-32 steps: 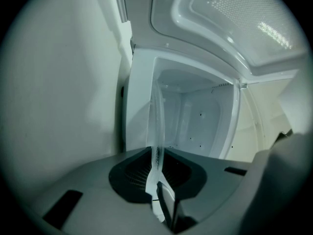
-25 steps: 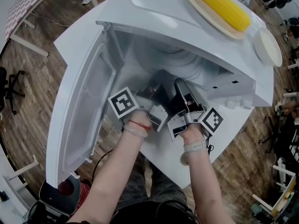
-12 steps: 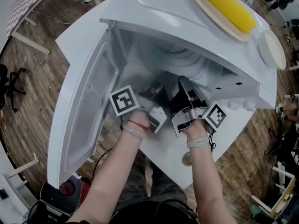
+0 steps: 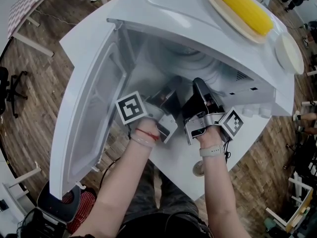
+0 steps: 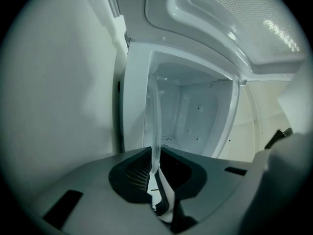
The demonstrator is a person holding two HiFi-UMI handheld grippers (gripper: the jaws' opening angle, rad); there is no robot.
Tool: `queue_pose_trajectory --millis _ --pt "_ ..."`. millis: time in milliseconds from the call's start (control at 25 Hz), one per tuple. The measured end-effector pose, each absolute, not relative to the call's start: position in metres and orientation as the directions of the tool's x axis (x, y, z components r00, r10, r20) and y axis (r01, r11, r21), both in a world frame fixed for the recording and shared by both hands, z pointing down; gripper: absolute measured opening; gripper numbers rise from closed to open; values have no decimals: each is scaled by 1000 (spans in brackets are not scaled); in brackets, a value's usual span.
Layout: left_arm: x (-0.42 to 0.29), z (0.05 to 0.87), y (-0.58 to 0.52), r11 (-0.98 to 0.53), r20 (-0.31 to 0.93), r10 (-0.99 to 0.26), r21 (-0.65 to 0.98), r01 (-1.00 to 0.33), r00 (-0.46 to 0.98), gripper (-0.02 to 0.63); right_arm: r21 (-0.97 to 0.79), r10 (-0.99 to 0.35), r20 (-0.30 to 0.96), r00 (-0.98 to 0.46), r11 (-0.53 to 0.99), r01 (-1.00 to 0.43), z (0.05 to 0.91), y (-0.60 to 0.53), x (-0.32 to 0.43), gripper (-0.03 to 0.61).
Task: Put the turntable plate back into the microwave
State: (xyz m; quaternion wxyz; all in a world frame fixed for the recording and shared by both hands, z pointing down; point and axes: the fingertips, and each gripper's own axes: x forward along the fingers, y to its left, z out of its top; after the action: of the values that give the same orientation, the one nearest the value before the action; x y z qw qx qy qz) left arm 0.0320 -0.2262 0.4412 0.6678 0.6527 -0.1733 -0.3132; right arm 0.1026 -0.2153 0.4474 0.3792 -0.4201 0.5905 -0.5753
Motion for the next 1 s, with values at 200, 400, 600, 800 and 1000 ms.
queue_pose_trajectory --millis 200,400,600,800,1000 --pt "35 444 -231 -33 -151 -650 985 170 745 44 -997 -935 29 -354 -2 -76 445 -215 104 55" --pt "32 450 -233 -16 -129 -664 987 158 737 45 -995 -923 65 -379 -31 -95 451 -211 100 55" --pt "32 454 -233 -11 -122 -669 988 154 733 46 -994 -921 83 -381 -49 -98 458 -208 100 55" --pt "31 452 -231 8 -133 -681 982 190 720 44 -994 -924 90 -372 -58 -94 459 -209 101 55" --pt "22 453 -221 29 -118 -695 981 192 709 44 -994 -924 88 -371 -61 -85 459 -209 100 55"
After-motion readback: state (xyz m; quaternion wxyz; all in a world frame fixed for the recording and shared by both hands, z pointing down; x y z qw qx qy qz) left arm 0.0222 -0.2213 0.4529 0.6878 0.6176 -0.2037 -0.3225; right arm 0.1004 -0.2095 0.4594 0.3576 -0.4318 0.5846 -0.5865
